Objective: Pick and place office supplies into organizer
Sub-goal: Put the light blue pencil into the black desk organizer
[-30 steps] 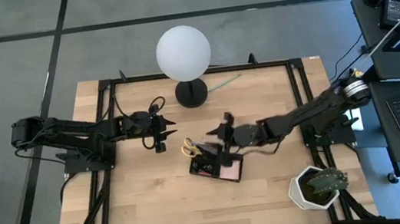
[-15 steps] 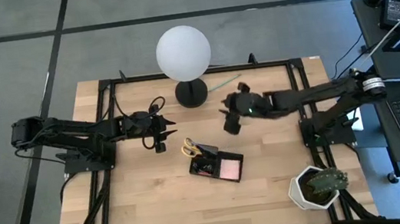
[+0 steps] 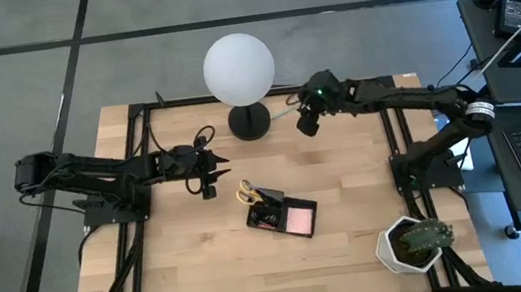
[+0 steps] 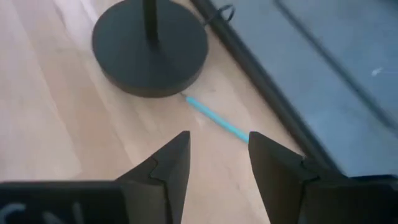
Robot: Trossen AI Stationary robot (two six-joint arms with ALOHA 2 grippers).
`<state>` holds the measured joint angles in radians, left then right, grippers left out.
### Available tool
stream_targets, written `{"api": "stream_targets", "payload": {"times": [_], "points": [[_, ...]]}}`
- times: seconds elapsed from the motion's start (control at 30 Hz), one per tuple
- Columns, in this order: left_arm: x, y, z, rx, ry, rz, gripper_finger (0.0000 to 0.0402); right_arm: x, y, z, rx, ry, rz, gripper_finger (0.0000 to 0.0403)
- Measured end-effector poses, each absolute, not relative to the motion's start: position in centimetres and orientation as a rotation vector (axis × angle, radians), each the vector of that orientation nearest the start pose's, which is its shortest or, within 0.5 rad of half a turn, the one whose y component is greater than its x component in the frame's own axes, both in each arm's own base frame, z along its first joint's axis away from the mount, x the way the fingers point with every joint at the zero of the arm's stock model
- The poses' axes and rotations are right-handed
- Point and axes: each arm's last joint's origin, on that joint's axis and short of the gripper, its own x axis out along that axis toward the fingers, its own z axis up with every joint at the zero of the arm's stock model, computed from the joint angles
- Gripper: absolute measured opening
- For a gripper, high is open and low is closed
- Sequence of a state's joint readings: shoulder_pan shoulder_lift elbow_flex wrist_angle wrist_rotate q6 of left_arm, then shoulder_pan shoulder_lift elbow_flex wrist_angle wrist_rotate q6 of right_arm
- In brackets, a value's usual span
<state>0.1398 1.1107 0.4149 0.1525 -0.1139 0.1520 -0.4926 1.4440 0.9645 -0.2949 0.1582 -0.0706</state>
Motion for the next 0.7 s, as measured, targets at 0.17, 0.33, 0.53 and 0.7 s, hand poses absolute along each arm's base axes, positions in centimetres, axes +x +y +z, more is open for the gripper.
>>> {"api": "stream_targets", "payload": {"times": [0.17, 0.33, 0.53, 0.7], "points": [[20.9, 3.3, 17.9, 0.109, 0.559, 0.215, 0.0123, 27.2, -15.8, 22.9, 0.122, 0.859, -0.562, 0.0165], [20.8, 3.3, 17.8, 0.104, 0.577, 0.215, 0.0123, 29.2, -16.8, 22.3, 0.197, 0.861, -0.589, 0.0165], [20.7, 3.3, 17.5, 0.103, 0.603, 0.213, 0.0123, 31.3, -19.6, 21.5, 0.204, 1.001, -0.594, 0.0165], [20.6, 3.2, 17.4, 0.103, 0.617, 0.211, 0.0123, 31.8, -22.1, 21.3, 0.071, 1.178, -0.492, 0.0165]]}}
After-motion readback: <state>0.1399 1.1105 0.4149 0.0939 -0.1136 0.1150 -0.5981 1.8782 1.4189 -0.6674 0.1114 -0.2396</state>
